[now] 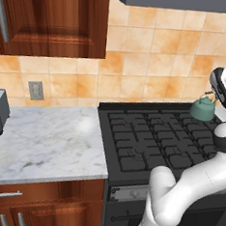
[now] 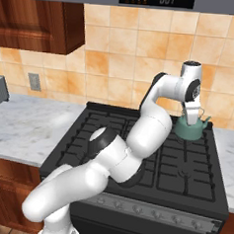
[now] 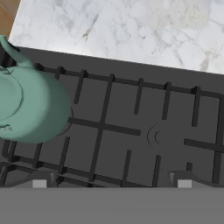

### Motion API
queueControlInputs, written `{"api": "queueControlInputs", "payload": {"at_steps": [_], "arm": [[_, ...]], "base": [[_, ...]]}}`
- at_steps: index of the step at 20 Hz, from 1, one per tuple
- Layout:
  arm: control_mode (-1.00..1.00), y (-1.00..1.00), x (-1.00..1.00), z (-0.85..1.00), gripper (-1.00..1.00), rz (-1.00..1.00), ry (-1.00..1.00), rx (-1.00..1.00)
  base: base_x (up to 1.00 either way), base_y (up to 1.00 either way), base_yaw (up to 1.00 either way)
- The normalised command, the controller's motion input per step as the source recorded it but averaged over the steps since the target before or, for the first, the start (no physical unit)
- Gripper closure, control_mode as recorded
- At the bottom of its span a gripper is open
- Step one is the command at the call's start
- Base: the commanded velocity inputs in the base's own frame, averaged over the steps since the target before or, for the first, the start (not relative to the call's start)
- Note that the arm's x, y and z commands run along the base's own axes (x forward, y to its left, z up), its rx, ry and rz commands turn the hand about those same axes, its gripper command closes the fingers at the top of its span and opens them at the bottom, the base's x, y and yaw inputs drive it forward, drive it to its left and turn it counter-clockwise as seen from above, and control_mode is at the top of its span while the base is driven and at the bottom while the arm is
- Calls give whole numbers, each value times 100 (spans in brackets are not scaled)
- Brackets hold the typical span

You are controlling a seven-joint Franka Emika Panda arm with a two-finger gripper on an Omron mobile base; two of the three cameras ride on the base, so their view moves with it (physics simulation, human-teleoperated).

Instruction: The kettle is done boiling. Turn off the stove, then wait for 300 timesteps before moving the kettle to the dining table.

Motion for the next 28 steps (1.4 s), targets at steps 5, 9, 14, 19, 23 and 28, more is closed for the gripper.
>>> {"api": "queueControlInputs", "payload": {"at_steps": [5, 9, 14, 19, 23, 28], "arm": [[-100, 0, 29, 0, -100, 0, 1, 0], [-100, 0, 18, 0, -100, 0, 0, 0], [-100, 0, 18, 0, -100, 0, 0, 0], [-100, -4, 13, 0, -100, 0, 0, 0], [-100, -6, 8, -1, -100, 0, 0, 0], [-100, -6, 7, -2, -100, 0, 0, 0]], "base": [[0, 0, 0], [0, 0, 0], [0, 0, 0], [0, 0, 0], [0, 0, 0], [0, 0, 0]]}}
